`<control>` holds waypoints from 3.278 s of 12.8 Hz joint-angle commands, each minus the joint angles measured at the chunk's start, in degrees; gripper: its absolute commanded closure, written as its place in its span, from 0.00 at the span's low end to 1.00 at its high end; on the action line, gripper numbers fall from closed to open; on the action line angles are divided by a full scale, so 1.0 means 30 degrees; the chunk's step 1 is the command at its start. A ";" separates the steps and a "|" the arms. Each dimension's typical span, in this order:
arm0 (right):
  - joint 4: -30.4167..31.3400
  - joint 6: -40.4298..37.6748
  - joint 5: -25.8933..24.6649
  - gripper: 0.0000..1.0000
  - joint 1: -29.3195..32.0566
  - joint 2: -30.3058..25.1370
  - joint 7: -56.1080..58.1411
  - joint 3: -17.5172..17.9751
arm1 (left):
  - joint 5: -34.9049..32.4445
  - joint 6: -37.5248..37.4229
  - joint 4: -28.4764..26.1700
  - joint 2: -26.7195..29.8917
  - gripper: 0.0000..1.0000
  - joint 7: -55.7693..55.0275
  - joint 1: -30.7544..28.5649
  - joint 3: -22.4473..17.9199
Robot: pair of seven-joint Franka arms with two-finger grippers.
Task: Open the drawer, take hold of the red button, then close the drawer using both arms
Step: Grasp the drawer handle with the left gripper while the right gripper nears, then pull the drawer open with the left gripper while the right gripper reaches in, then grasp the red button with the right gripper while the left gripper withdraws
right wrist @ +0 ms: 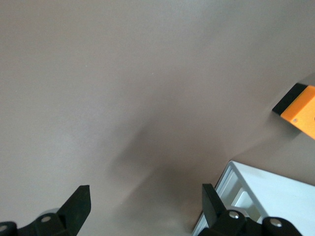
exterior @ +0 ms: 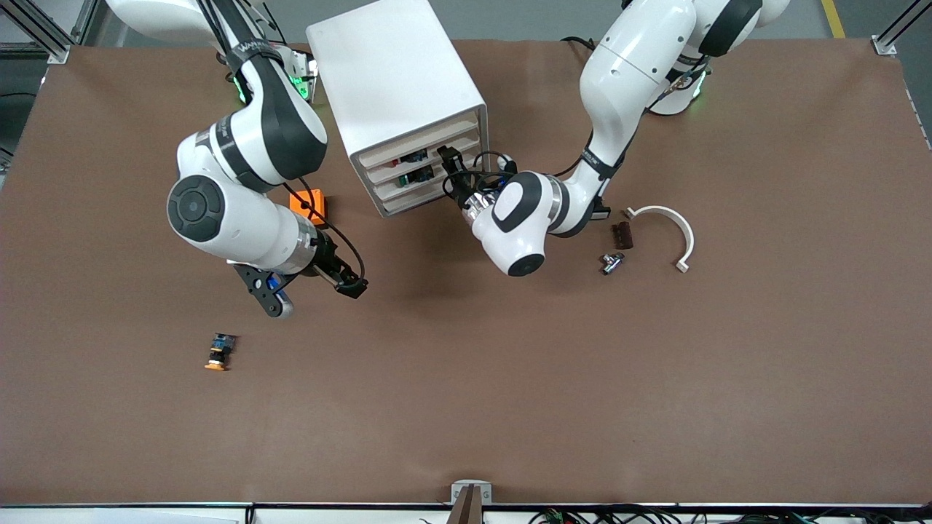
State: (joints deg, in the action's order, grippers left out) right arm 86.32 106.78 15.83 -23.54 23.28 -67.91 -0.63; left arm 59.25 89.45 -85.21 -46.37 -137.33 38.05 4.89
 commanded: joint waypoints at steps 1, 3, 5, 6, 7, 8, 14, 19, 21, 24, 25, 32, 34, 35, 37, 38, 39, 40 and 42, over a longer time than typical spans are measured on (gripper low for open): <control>-0.0795 0.0436 0.0466 0.00 -0.0644 0.0558 -0.1293 -0.0113 | 0.0317 -0.0286 0.0279 -0.0158 0.74 -0.0248 0.0265 -0.0077; -0.0795 0.1024 0.0466 0.00 -0.1086 0.0617 -0.2114 -0.0142 | 0.0143 -0.0315 0.0279 -0.0129 0.93 -0.0218 0.0091 -0.0077; -0.0824 0.1171 0.0466 0.00 -0.1321 0.0793 -0.2731 -0.0142 | -0.0006 -0.0315 0.0396 -0.0099 0.95 0.0161 -0.0085 -0.0251; -0.0796 0.1463 0.0437 0.00 -0.1670 0.0793 -0.3198 -0.0142 | -0.0035 -0.0315 0.0426 -0.0099 0.95 0.0424 -0.0434 -0.0282; -0.0824 0.1524 0.0436 0.00 -0.1731 0.0793 -0.3579 -0.0142 | -0.0035 -0.0315 0.0513 -0.0099 0.95 0.0658 -0.0844 -0.0311; -0.0825 0.1553 0.0436 0.00 -0.1848 0.0793 -0.3757 -0.0142 | -0.0267 -0.0315 0.0920 -0.0099 0.94 0.0893 -0.1341 -0.0340; -0.0766 0.1728 0.0202 0.00 -0.2901 0.0764 -0.4779 -0.0171 | -0.0767 -0.0170 0.1744 -0.0158 0.94 0.2736 -0.3278 -0.0370; 0.0022 0.2257 0.0085 0.00 -0.4045 0.0793 -0.5780 -0.0200 | -0.0796 0.0095 0.1744 -0.0217 0.35 0.3180 -0.3718 -0.0370; 0.0696 0.2257 0.0085 0.00 -0.4163 0.0735 -0.5810 -0.0200 | -0.0826 0.0066 0.1860 -0.0100 0.00 0.3180 -0.4156 -0.0399; 0.1487 0.2286 0.0085 0.00 -0.4543 0.0472 -0.5839 -0.0201 | -0.0971 -0.0226 0.2444 0.0106 0.00 0.3180 -0.4627 -0.1361; 0.1983 0.2315 0.0085 0.00 -0.4747 0.0036 -0.5955 -0.0201 | -0.1929 -0.0459 0.2853 0.0135 0.00 0.3238 -0.4627 -0.1830; 0.6289 0.5039 0.0055 0.00 -0.6360 -0.2278 -0.7245 -0.0201 | -1.1277 -0.0842 0.4000 0.0984 0.00 0.7191 -0.6178 -0.2069; 0.7140 0.5215 0.0026 0.00 -0.6449 -0.3012 -0.7245 -0.0201 | -1.2336 -0.0813 0.4351 0.1423 0.00 0.9203 -0.6531 -0.2069; 0.7579 0.5303 -0.0003 0.00 -0.6536 -0.3247 -0.7245 -0.0201 | -1.2746 -0.0813 0.4410 0.1889 0.00 1.0898 -0.6735 -0.2301; 0.8575 0.6556 -0.0003 0.00 -0.6887 -0.3454 -0.7274 -0.0201 | -1.3013 -0.0842 0.4381 0.3059 0.00 1.3656 -0.6824 -0.2537; 0.8928 0.7172 -0.0003 0.00 -0.7149 -0.3426 -0.7449 -0.0201 | -1.3245 -0.0842 0.4381 0.3297 0.00 1.4365 -0.6767 -0.2828; 0.9134 0.7700 -0.0003 0.00 -0.7268 -0.3367 -0.7682 -0.0201 | -1.3683 -0.0842 0.4381 0.3474 0.00 1.4836 -0.6737 -0.2889; 0.9339 0.7996 -0.0003 0.00 -0.7443 -0.3367 -0.7743 -0.0201 | -1.4006 -0.0813 0.4381 0.3881 0.00 1.5740 -0.6766 -0.2947; 0.9458 0.8057 -0.0003 0.02 -0.7474 -0.3367 -0.7743 -0.0201 | -1.4418 -0.0813 0.4352 0.4002 0.00 1.9536 -0.6795 -0.2948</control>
State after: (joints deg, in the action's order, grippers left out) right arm 112.25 129.94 16.02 -45.19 15.18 -89.94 -0.66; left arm 17.66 87.38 -71.20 -35.42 -86.91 17.41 -3.56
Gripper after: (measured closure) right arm 0.000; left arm 0.000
